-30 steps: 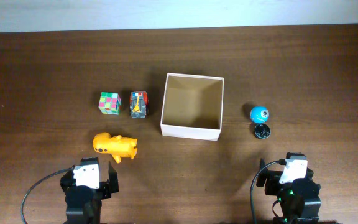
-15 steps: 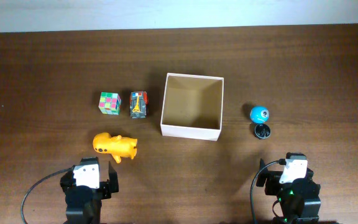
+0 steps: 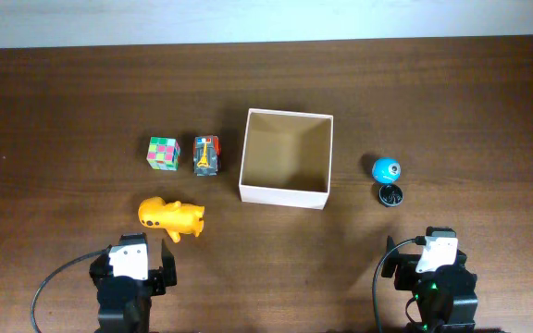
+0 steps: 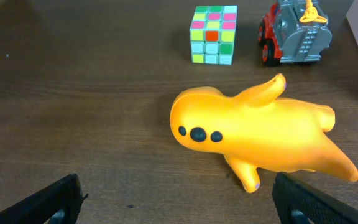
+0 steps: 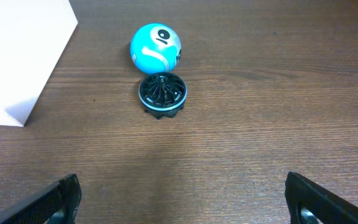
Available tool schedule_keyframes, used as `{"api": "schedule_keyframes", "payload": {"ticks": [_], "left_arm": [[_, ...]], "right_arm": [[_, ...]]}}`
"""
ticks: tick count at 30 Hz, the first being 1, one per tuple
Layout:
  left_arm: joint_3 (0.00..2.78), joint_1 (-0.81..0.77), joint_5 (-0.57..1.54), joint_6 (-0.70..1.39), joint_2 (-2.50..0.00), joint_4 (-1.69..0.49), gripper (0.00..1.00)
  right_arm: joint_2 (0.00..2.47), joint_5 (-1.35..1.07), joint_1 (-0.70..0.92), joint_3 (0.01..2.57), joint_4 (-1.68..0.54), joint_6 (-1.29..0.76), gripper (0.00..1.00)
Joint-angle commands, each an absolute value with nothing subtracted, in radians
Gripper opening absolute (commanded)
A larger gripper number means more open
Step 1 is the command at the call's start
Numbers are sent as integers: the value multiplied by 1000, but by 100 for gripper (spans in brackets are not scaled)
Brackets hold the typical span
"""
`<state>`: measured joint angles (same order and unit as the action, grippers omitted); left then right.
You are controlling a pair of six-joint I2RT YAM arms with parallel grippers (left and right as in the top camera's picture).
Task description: Pack container
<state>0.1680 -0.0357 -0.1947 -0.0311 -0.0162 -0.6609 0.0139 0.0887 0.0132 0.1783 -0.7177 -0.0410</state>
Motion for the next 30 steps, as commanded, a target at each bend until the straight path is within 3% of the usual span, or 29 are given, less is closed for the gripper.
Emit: {"api": "schedule_keyframes", "payload": {"ticks": [1,10,16,22,30], "left_arm": [[162,-30,-172,-46,-6,-642,99],[162,-30,69,-46,-6,-522,99],[162,-30,245,-46,-6,-425,99],[247,-30,247,8,-27,-420,99],[628,-30,146,1,-384,-595,99]], "right_arm": [[3,89,4,176,-718,-37,99],[3,66,4,176,-698,-43,99],[3,-296,5,176,-587,-255,99],[20,-482,6,214,-530,-260,99],[326,-367,6,542,-716,-181,99]]}}
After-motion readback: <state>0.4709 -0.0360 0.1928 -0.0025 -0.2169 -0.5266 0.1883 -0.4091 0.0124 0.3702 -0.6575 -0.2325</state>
